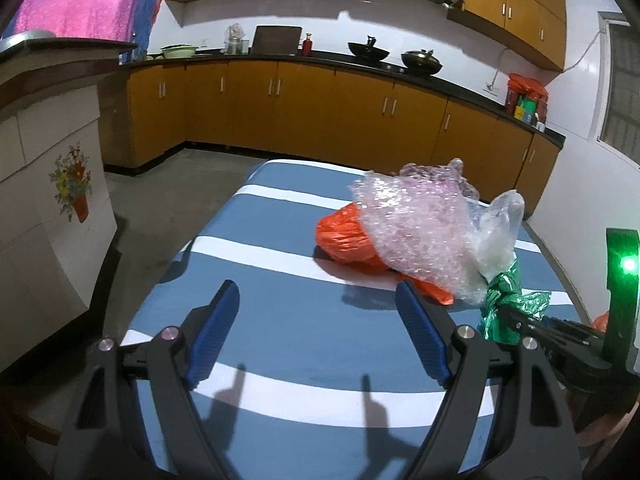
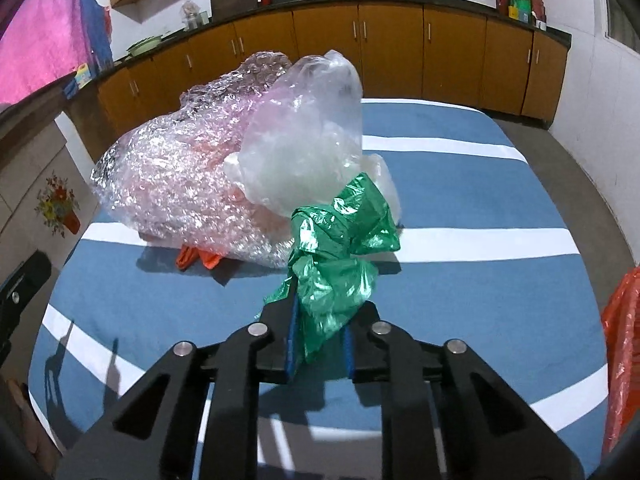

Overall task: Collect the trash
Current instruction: 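Grasp the bubble wrap with the left gripper while the right gripper lifts the green bag, then carry the bubble wrap and green bag over the red basket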

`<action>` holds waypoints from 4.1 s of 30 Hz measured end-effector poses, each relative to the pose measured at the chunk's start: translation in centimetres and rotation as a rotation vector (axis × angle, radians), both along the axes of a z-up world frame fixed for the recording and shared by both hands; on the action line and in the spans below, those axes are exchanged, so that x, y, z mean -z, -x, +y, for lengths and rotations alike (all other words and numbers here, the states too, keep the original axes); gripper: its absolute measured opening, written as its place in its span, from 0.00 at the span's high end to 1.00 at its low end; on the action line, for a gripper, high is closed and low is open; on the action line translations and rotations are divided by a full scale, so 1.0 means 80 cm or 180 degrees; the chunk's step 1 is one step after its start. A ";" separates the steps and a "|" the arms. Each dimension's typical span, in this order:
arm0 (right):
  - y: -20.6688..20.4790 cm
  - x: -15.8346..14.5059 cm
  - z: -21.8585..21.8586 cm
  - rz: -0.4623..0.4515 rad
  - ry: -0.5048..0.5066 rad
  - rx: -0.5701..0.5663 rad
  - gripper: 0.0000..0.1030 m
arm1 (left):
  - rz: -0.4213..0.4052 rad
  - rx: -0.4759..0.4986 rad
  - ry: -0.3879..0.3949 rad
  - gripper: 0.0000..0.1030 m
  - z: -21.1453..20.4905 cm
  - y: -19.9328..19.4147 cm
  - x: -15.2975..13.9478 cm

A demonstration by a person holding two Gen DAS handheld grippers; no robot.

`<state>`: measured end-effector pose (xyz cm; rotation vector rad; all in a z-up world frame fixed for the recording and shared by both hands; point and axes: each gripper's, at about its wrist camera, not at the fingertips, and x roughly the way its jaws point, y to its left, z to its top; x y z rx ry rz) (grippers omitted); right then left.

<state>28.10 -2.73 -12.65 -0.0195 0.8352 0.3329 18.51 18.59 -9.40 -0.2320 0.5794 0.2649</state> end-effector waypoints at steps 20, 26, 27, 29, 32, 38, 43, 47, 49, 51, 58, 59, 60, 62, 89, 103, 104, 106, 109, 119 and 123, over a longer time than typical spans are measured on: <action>0.015 -0.016 -0.047 -0.0144 0.0074 0.0110 0.95 | 0.0226 0.0357 0.0413 0.50 0.010 -0.119 0.013; 0.017 -0.016 -0.053 -0.0145 0.0091 0.0143 0.95 | 0.0203 0.0575 0.0538 0.91 0.007 -0.125 0.014; 0.017 -0.016 -0.054 -0.0145 0.0091 0.0146 0.95 | 0.0172 0.0602 0.0507 0.92 0.005 -0.122 0.011; 0.018 -0.018 -0.053 -0.0152 0.0089 0.0151 0.95 | 0.0129 0.0639 0.0453 0.93 0.001 -0.115 0.006; 0.022 -0.022 -0.052 -0.0176 0.0087 0.0149 0.95 | 0.0061 0.0654 0.0430 0.94 -0.001 -0.104 -0.003; 0.030 -0.039 -0.056 -0.0268 0.0065 0.0149 0.95 | -0.0149 0.0633 0.0433 0.94 -0.001 -0.069 -0.036; 0.038 -0.049 -0.061 -0.0337 0.0047 0.0156 0.95 | -0.0320 0.0631 0.0428 0.94 -0.004 -0.034 -0.067; 0.046 -0.058 -0.066 -0.0378 0.0020 0.0153 0.98 | -0.0404 0.0618 0.0428 0.94 -0.006 -0.014 -0.084; 0.051 -0.063 -0.069 -0.0410 0.0020 0.0151 0.99 | -0.0444 0.0603 0.0413 0.94 -0.009 -0.003 -0.093; 0.055 -0.066 -0.075 -0.0421 -0.0016 0.0168 0.99 | -0.0478 0.0596 0.0383 0.94 -0.011 0.007 -0.101; 0.069 -0.082 -0.096 -0.0530 -0.0140 0.0215 0.99 | -0.0633 0.0599 0.0283 0.95 -0.018 0.037 -0.127; 0.071 -0.084 -0.099 -0.0552 -0.0153 0.0222 0.99 | -0.0654 0.0613 0.0286 0.95 -0.019 0.040 -0.132; 0.072 -0.088 -0.102 -0.0573 -0.0168 0.0237 0.99 | -0.0667 0.0626 0.0292 0.95 -0.019 0.041 -0.134; 0.072 -0.090 -0.108 -0.0579 -0.0206 0.0268 0.99 | -0.0701 0.0646 0.0272 0.95 -0.022 0.046 -0.140; 0.039 -0.012 -0.096 -0.0022 -0.0112 0.0341 0.83 | -0.0647 0.0708 0.0274 0.95 -0.028 0.046 -0.137; 0.077 -0.111 -0.125 -0.0537 -0.0381 0.0351 0.83 | -0.0749 0.0959 0.0275 0.95 -0.066 0.050 -0.158; 0.079 -0.115 -0.126 -0.0562 -0.0386 0.0347 0.83 | -0.0754 0.0979 0.0275 0.95 -0.069 0.050 -0.159; 0.083 -0.124 -0.129 -0.0607 -0.0403 0.0345 0.83 | -0.0762 0.1021 0.0277 0.95 -0.076 0.050 -0.161; 0.090 -0.135 -0.133 -0.0681 -0.0420 0.0354 0.83 | -0.0774 0.1094 0.0282 0.95 -0.089 0.050 -0.165; 0.106 -0.156 -0.170 -0.0811 -0.0446 0.0525 0.83 | -0.0792 0.1407 0.0285 0.95 -0.142 0.048 -0.175; 0.112 -0.159 -0.193 -0.0839 -0.0439 0.0633 0.83 | -0.0777 0.1562 0.0294 0.95 -0.173 0.045 -0.176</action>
